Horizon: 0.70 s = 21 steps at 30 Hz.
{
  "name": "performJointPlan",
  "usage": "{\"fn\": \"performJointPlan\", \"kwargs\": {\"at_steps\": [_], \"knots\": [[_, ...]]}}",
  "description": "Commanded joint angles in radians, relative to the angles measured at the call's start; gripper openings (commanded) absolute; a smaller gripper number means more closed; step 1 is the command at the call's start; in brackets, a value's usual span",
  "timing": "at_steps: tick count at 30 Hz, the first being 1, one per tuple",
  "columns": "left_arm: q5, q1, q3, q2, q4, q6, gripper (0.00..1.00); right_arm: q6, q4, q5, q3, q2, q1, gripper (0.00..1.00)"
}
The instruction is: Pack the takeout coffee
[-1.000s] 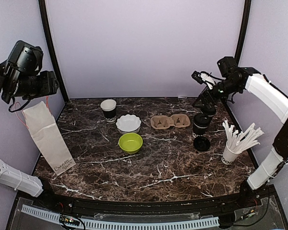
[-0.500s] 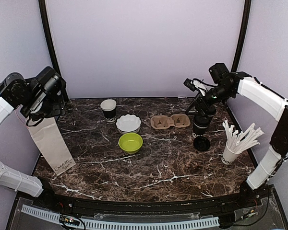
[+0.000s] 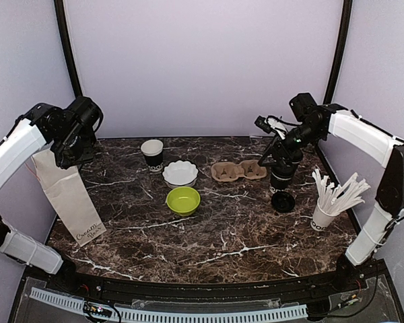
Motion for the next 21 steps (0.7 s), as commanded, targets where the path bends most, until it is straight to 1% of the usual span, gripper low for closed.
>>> {"fn": "performJointPlan", "kwargs": {"at_steps": [1,2,3,4,5,7,8,10,11,13,14,16,19,21], "knots": [[0.042,0.053,0.002,0.039,0.091,0.145,0.34,0.001,0.016,0.008,-0.045,-0.033,0.008,0.84],[0.047,0.054,0.004,0.049,0.104,0.171,0.28,0.005,0.02,0.011,-0.056,-0.04,0.008,0.84],[0.045,0.055,0.013,0.055,0.111,0.204,0.17,0.01,0.025,0.013,-0.065,-0.049,0.007,0.84],[0.043,0.055,0.022,0.066,0.107,0.214,0.13,0.014,0.026,0.016,-0.072,-0.056,0.007,0.84],[0.042,0.056,0.047,0.073,0.095,0.233,0.04,0.02,0.028,0.019,-0.079,-0.064,0.007,0.84],[0.043,0.056,0.097,0.095,0.073,0.267,0.0,0.031,0.028,0.021,-0.085,-0.078,0.008,0.84],[0.047,0.056,0.114,0.104,0.071,0.283,0.0,0.038,0.028,0.022,-0.086,-0.084,0.007,0.84],[0.061,0.056,0.205,0.111,0.073,0.348,0.0,0.06,0.023,0.02,-0.08,-0.092,0.007,0.84],[0.087,0.055,0.23,0.116,0.082,0.366,0.0,0.069,0.018,0.017,-0.075,-0.095,0.007,0.84],[0.133,0.053,0.336,0.133,0.08,0.402,0.0,0.085,0.015,0.016,-0.07,-0.106,0.006,0.84],[0.141,0.05,0.412,0.143,0.074,0.419,0.0,0.094,0.017,0.017,-0.068,-0.112,0.007,0.84],[0.12,0.02,0.519,0.169,0.056,0.446,0.0,0.103,0.018,0.018,-0.062,-0.117,0.007,0.84],[0.079,-0.06,0.609,0.191,0.065,0.511,0.0,0.114,0.009,0.037,-0.039,-0.112,0.004,0.84],[0.106,-0.112,0.668,0.192,0.103,0.579,0.0,0.114,-0.004,0.039,-0.021,-0.103,-0.003,0.84]]}}
